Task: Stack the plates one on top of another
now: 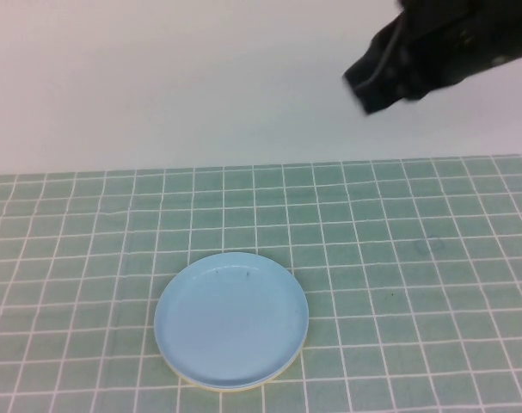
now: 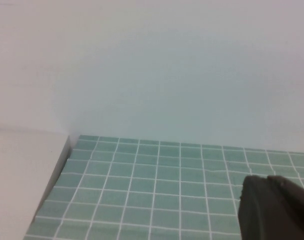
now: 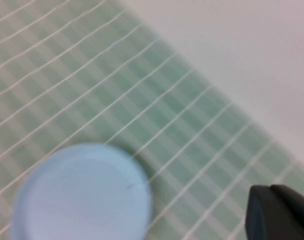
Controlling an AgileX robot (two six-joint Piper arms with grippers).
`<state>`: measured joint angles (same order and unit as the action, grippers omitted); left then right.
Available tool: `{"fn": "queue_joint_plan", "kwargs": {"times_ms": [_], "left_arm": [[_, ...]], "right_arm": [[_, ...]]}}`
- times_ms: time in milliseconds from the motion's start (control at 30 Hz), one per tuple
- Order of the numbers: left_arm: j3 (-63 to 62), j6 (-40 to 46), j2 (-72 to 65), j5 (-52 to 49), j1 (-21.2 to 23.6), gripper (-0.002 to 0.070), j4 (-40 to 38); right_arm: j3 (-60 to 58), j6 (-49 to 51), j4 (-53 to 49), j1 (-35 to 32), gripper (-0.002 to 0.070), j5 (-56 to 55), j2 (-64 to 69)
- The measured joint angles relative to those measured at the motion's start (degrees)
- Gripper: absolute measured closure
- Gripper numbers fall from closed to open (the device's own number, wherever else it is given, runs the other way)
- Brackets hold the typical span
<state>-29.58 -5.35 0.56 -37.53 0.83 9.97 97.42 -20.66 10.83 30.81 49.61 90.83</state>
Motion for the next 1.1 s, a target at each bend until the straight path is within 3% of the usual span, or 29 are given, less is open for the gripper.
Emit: {"fn": "queue_joint_plan", "kwargs": {"times_ms": [300, 667, 867, 1100], "left_arm": [[0.00, -0.82, 0.00, 0.00, 0.00, 0.0676, -0.33], [5.90, -0.96, 0.00, 1.52, 0.00, 0.0676, -0.96], [15.38, -0.96, -0.08, 10.34, 0.00, 0.0676, -0.96], [27.58, -2.88, -0.08, 22.19, 0.00, 0.0676, -0.56]], "right_arm": [[-12.71, 1.83, -7.20, -7.13, 0.0676, -12.70, -18.90], [-54.18, 1.83, -1.56, -21.03, 0.0676, -29.53, -51.50], [-76.73, 1.83, 4.41, -29.24, 0.0676, -39.48, -66.68], [-93.02, 1.83, 6.60, -30.98, 0.0676, -43.01, -82.18]]}}
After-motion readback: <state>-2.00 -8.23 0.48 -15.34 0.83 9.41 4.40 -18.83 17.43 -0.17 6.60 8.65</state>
